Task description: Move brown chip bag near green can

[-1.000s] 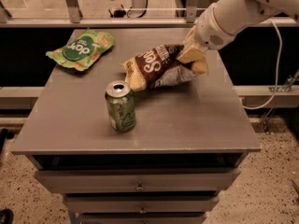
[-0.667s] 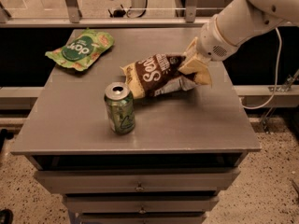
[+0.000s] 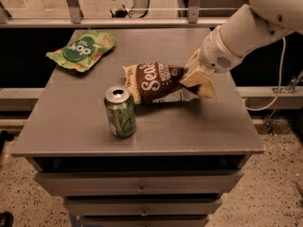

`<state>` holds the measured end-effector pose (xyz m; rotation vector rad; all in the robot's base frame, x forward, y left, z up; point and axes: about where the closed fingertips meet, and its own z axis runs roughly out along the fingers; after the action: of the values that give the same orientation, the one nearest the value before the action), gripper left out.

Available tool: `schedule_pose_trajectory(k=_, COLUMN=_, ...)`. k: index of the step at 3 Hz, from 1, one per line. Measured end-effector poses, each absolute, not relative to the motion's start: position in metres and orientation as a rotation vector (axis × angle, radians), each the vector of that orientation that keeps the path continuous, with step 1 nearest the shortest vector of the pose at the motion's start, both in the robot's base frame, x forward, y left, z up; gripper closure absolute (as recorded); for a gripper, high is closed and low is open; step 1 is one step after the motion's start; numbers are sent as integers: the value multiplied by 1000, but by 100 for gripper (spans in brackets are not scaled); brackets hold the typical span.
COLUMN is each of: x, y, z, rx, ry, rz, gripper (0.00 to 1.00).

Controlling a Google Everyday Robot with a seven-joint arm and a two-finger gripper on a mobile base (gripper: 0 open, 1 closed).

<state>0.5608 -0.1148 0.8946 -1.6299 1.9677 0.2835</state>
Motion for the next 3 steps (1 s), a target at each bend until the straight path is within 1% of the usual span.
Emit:
schedule_pose_trajectory(k=1, x=554, y=-118, z=897, rx=-1620, ry=1977, rz=295, gripper=29)
schedule_pose_trajectory(k=2, x=552, y=-120, z=900, rx=-1618, ry=1979, rz=296, gripper=6)
schedule_pose_trajectory(k=3, x=551, y=-124, z=904, rx=-1614, ry=1985, rz=299, gripper=0)
